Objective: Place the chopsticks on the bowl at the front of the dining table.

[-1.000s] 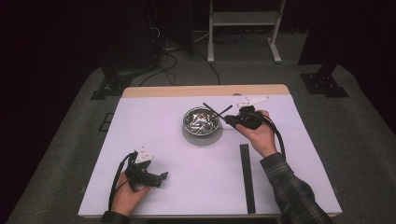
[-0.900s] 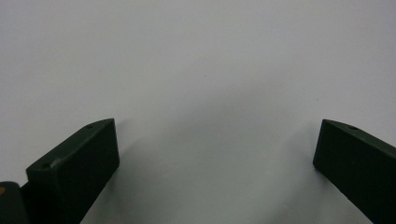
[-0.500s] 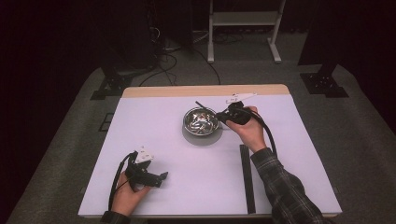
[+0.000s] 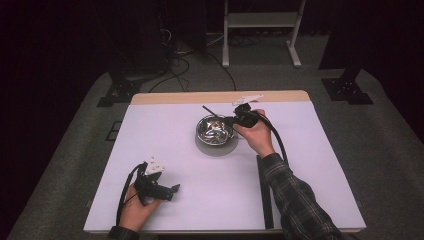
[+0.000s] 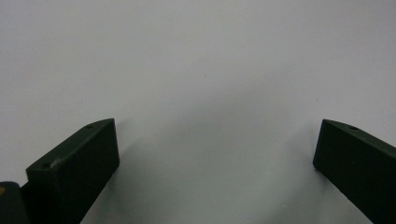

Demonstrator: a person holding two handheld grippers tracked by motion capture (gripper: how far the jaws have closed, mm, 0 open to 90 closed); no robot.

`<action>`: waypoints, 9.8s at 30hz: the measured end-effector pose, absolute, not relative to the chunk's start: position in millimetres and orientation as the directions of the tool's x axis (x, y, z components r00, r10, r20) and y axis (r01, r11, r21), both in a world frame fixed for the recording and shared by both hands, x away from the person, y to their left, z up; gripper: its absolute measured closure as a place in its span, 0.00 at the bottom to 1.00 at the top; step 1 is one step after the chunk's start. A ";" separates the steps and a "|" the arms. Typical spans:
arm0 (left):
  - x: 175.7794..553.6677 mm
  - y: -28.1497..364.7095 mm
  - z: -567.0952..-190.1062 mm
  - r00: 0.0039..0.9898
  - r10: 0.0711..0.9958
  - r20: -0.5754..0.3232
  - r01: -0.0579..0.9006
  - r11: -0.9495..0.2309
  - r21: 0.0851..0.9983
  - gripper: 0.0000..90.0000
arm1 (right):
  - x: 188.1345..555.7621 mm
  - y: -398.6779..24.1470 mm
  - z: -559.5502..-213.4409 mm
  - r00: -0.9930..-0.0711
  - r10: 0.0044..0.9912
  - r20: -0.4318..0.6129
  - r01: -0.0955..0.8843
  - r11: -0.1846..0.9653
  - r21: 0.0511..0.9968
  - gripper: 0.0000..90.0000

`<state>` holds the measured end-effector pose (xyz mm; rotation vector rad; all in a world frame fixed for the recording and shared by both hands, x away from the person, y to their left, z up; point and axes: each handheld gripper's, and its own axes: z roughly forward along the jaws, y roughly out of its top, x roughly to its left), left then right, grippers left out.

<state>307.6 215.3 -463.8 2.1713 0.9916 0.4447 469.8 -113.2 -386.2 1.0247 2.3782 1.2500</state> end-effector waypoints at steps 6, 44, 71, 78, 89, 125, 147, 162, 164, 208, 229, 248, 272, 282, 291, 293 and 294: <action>307.7 215.3 -464.0 0.648 0.761 0.019 0.521 -0.461 0.718 0.00 | 479.6 -107.3 -392.6 -0.706 0.703 0.082 0.480 0.390 0.786 0.95; 307.7 215.4 -463.9 0.648 0.761 0.021 0.521 -0.463 0.718 0.00 | 500.1 -100.7 -400.6 -0.706 0.704 0.073 0.484 0.404 0.776 0.87; 307.6 215.3 -463.8 0.648 0.761 0.021 0.521 -0.463 0.716 0.00 | 453.8 -154.7 -372.7 -0.698 0.714 0.049 0.458 0.393 0.798 0.78; 307.7 215.4 -463.8 0.648 0.761 0.023 0.520 -0.465 0.716 0.00 | 439.7 -169.1 -369.5 -0.696 0.715 0.068 0.467 0.378 0.799 0.74; 307.7 215.4 -463.8 0.649 0.761 0.023 0.520 -0.465 0.716 0.00 | 419.7 -197.1 -370.5 -0.676 0.733 0.074 0.482 0.363 0.797 0.69; 307.7 215.4 -463.8 0.648 0.761 0.021 0.522 -0.463 0.716 0.00 | 372.1 -253.8 -402.8 -0.621 0.776 0.111 0.530 0.311 0.789 0.61; 307.3 215.3 -463.7 0.647 0.762 0.020 0.523 -0.463 0.716 0.00 | 379.3 -242.8 -441.4 -0.624 0.776 0.093 0.579 0.379 0.722 0.62; 307.3 215.3 -463.7 0.647 0.763 0.020 0.523 -0.463 0.716 0.00 | 381.8 -236.0 -449.2 -0.631 0.772 0.081 0.586 0.406 0.701 0.62; 307.3 215.3 -463.7 0.646 0.763 0.020 0.524 -0.462 0.715 0.00 | 381.9 -235.7 -449.5 -0.631 0.771 0.081 0.587 0.406 0.701 0.62; 307.2 215.3 -463.7 0.646 0.763 0.020 0.524 -0.462 0.716 0.00 | 348.7 -243.1 -445.5 -0.633 0.768 0.102 0.587 0.390 0.709 0.59; 307.1 215.3 -463.6 0.645 0.764 0.020 0.524 -0.462 0.715 0.00 | 322.7 -241.2 -453.8 -0.650 0.755 0.094 0.583 0.415 0.699 0.58; 307.1 215.3 -463.7 0.645 0.764 0.020 0.524 -0.462 0.715 0.00 | 293.5 -245.5 -455.5 -0.667 0.739 0.093 0.567 0.422 0.707 0.57; 306.9 215.3 -463.6 0.643 0.765 0.022 0.524 -0.461 0.716 0.00 | 258.9 -250.5 -456.6 -0.685 0.724 0.081 0.547 0.438 0.714 0.55; 306.9 215.3 -463.6 0.643 0.766 0.022 0.525 -0.461 0.716 0.00 | 251.7 -256.7 -456.7 -0.675 0.734 0.070 0.548 0.435 0.715 0.56; 306.8 215.3 -463.6 0.642 0.766 0.022 0.525 -0.460 0.716 0.00 | 252.4 -260.7 -456.6 -0.666 0.744 0.056 0.548 0.437 0.713 0.56; 306.7 215.2 -463.6 0.642 0.767 0.021 0.526 -0.460 0.716 0.00 | 253.1 -262.6 -456.5 -0.662 0.747 0.051 0.548 0.437 0.713 0.56; 306.8 215.3 -463.6 0.642 0.766 0.022 0.525 -0.461 0.716 0.00 | 253.3 -263.2 -456.5 -0.660 0.749 0.049 0.548 0.436 0.713 0.56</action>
